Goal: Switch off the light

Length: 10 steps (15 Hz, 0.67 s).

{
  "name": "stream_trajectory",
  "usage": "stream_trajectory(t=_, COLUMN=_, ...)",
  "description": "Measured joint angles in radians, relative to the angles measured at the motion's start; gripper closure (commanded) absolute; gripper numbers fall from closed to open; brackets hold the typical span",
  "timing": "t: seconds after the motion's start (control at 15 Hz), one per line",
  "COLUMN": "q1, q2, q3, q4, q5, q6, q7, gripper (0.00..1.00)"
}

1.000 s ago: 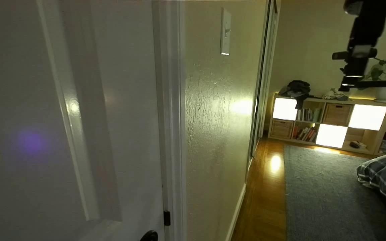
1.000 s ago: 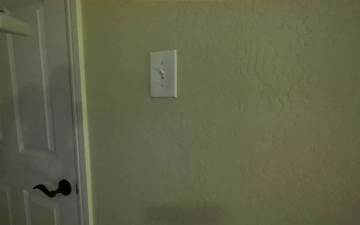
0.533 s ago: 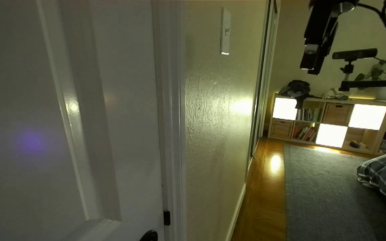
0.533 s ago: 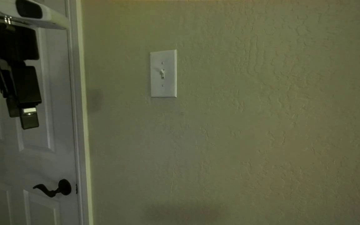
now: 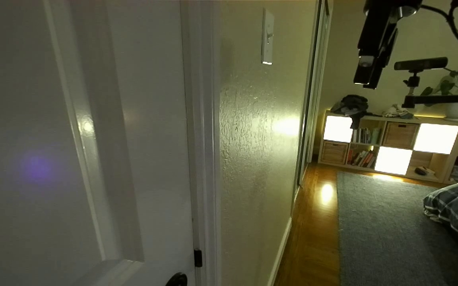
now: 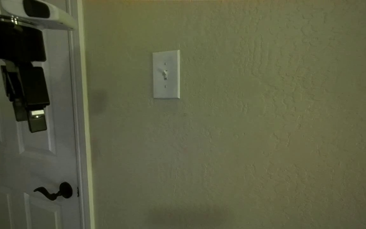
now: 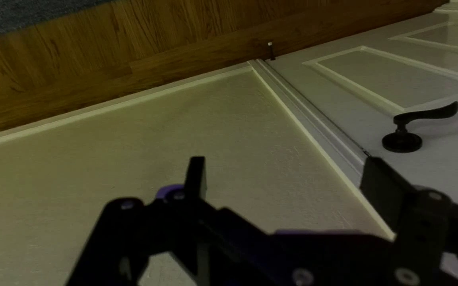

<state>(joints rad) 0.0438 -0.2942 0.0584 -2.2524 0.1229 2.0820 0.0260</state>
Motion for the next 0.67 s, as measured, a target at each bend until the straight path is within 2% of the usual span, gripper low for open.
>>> stream_trajectory(t=0.27, q1=-0.036, q2=0.052, q3=-0.029, q4=0.043, q5=-0.076, q6=0.078, q7=0.000, gripper=0.00)
stream_trajectory(t=0.67, q1=-0.047, q2=0.147, q3=-0.042, q4=0.125, q5=-0.069, q6=0.219, q7=0.046, gripper=0.00)
